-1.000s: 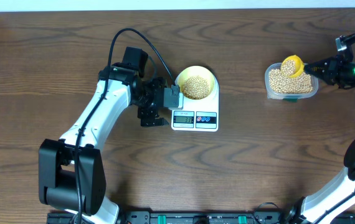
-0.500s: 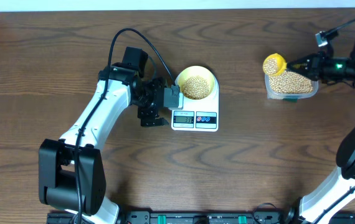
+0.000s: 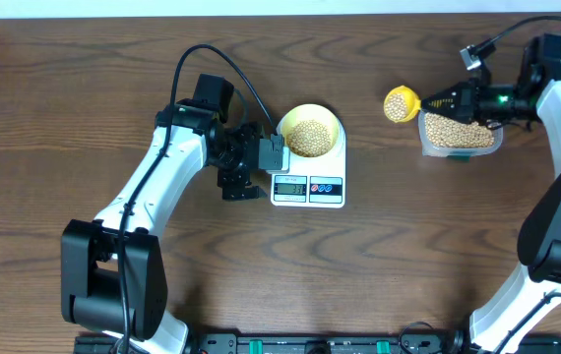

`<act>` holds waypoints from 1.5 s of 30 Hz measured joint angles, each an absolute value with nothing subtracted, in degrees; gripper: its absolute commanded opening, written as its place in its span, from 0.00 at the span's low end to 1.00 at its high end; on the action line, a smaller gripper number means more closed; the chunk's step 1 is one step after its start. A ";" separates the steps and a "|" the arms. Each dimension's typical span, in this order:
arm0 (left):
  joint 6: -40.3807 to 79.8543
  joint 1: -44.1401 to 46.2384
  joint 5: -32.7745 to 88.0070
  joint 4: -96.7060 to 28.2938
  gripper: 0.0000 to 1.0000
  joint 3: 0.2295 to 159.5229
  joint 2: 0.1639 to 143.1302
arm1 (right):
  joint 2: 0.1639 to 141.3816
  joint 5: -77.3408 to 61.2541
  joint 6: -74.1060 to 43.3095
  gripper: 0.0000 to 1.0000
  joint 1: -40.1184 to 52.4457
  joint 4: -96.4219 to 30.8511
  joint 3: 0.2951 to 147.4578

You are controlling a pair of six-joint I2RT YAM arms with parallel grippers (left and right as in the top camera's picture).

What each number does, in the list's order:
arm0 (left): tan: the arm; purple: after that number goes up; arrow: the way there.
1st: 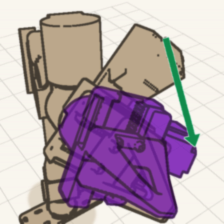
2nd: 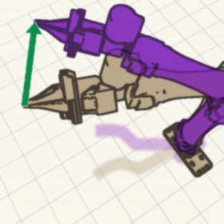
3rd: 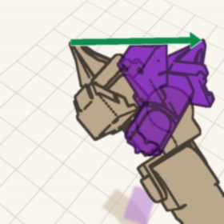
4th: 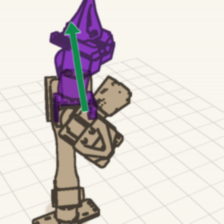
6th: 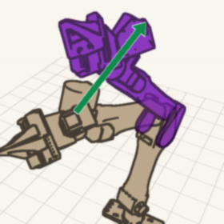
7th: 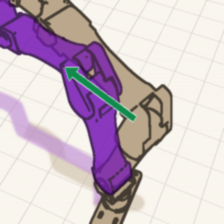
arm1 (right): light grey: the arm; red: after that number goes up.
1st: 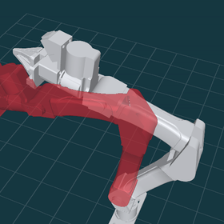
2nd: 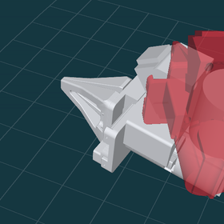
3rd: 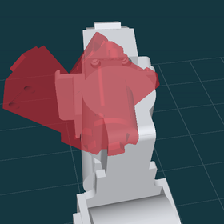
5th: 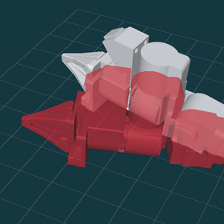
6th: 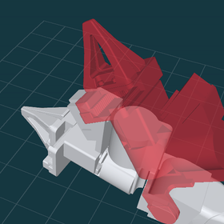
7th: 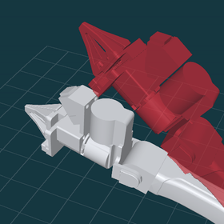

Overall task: Scoop item into bowl and weigh 50g on scale
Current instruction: 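Lift the filled scoop out of the tub with the right gripper, then carry the scoop leftward over the yellow bowl on the scale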

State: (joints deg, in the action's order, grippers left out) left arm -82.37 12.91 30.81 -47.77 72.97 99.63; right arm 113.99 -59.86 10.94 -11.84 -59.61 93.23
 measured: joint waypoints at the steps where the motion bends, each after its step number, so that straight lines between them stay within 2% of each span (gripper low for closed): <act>1: -82.37 12.91 30.81 -47.77 0.98 72.97 99.63 | 113.99 -59.90 10.94 0.01 -11.38 -59.48 93.23; 20: -82.37 12.91 30.81 -47.77 0.98 72.97 99.63 | 113.99 -60.51 10.04 0.01 -3.57 -58.15 93.23; 45: -82.37 12.91 30.81 -47.77 0.98 72.97 99.63 | 113.99 -60.66 9.87 0.01 -0.78 -57.82 93.23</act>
State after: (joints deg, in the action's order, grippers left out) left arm -82.37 12.91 30.81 -47.77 72.97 99.63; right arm 113.99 -60.66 9.87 -0.78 -57.82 93.23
